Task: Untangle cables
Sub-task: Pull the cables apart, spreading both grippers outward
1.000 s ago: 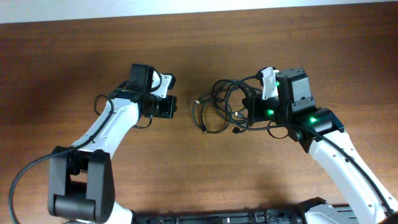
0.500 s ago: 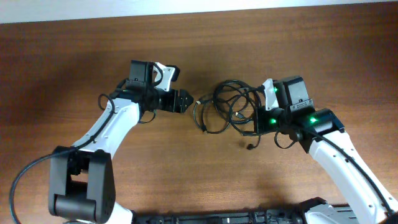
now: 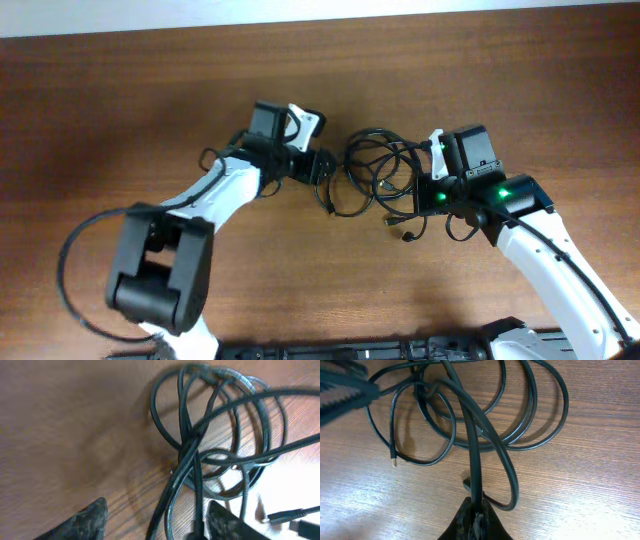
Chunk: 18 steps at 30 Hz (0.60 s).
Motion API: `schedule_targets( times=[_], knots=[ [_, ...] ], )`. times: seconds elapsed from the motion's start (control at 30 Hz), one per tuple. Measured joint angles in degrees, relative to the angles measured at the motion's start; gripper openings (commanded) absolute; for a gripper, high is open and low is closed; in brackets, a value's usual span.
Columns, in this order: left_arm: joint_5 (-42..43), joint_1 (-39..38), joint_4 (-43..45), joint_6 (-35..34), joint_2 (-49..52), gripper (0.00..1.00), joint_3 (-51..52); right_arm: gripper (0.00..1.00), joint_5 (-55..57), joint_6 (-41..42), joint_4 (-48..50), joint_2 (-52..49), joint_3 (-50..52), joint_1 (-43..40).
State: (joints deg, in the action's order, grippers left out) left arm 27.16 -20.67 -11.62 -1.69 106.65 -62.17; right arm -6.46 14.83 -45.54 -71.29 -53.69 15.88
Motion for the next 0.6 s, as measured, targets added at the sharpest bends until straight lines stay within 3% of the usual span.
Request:
schedule_targets(
  times=[0.17,0.27,0.6],
  knots=[
    [0.0,-1.4,-0.04,-0.26,1.75,0.11,0.02,0.04,0.02,0.0,-0.04,0.0,0.0,0.0],
    [0.81,-1.4,-0.55,-0.07,1.75,0.0,0.02,0.04,0.02,-0.02,-0.2,0.0,0.0,0.0],
    [2.34,2.34,-6.08,-0.07,-0.57,0.0,0.02,0.04,6.45,1.64,-3.39,0.0,0.0,-0.04]
  ],
)
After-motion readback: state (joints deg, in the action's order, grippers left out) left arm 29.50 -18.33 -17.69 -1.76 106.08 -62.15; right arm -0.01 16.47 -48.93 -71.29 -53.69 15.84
